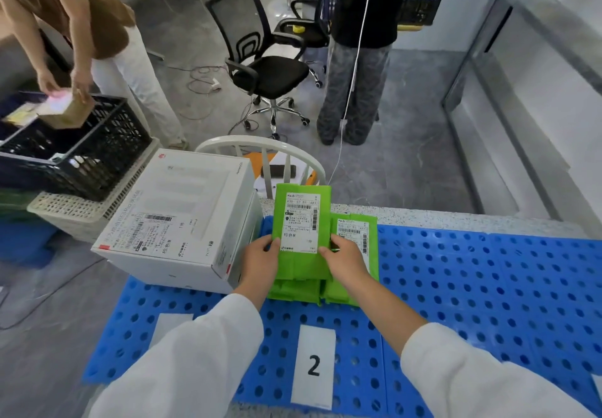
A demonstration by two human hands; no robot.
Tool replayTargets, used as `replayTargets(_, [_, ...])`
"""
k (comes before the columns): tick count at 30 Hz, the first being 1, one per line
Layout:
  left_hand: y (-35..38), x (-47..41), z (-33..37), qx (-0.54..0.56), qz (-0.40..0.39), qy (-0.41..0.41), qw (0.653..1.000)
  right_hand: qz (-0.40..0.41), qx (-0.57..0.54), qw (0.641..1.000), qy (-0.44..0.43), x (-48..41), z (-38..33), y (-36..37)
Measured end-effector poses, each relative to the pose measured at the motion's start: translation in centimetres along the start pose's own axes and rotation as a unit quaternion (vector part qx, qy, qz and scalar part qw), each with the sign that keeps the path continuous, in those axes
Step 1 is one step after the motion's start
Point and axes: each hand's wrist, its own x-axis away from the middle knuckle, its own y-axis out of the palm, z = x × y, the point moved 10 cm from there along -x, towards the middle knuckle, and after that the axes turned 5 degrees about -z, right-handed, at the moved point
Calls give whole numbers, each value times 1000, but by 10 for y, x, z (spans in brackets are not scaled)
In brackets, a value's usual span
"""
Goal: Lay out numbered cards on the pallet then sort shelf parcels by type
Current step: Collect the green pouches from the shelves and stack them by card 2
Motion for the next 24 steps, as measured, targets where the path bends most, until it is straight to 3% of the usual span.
replayTargets(6, [13,-2,33,-54,24,48,997,30,8,999,-41,8,-11,-33])
replayTargets(11, [48,8,51,-114,-5,87,990,53,26,998,-16,18,8,-69])
replayTargets(17, [89,14,37,-173,-57,55,982,62,69,995,46,14,53,-84])
replayTargets(24, [102,18,22,-164,-90,42,981,39,31,997,53,11,77,-81])
